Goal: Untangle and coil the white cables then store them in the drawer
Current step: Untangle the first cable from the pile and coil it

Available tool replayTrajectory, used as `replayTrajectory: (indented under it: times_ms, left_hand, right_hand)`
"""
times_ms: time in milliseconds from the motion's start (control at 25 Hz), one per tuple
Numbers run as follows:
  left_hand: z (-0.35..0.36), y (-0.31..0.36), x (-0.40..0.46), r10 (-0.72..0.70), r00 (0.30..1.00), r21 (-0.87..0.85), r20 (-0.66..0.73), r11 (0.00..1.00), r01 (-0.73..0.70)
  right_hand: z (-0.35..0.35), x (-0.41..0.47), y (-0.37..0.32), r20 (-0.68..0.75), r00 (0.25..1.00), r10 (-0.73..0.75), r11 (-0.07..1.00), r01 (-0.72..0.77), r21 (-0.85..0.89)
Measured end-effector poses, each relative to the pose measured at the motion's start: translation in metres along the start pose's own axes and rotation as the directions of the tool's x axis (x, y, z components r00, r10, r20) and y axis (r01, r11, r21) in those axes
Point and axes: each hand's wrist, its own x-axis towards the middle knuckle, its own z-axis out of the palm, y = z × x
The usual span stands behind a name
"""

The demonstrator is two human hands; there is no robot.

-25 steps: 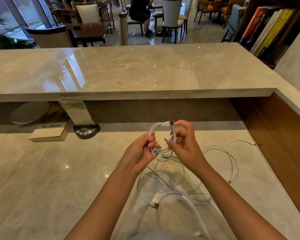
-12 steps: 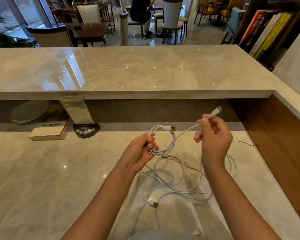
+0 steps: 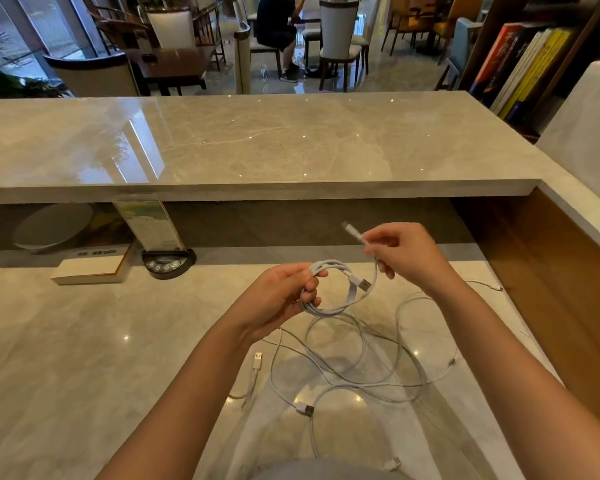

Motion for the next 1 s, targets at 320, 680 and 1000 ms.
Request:
replayTrajectory:
  times_ms: [320,680,1000]
  left_hand:
    - [-0.004,0.011,-0.001,0.022,1.000,0.285,0.003,0.958,-0.021]
    - [-0.006,-0.004,0.011,-0.034,0.992,0.014,-0.120,0.999,0.036]
    - [-0.005,-0.005,0.014,0.565,0.818,0.812,-0.106,0.525,-0.257]
  right_hand:
    - [-0.001,0.001,-0.024,0.445,0.871,-0.210,0.947,0.294,-0.130]
    - [0.026,-0.002,-0.020,0.339,0.913,-0.226,0.922,0.313,-0.227]
    - [0.032,-0.003,-0.014,0.286,0.939,-0.192,0.901,0.284,-0.329]
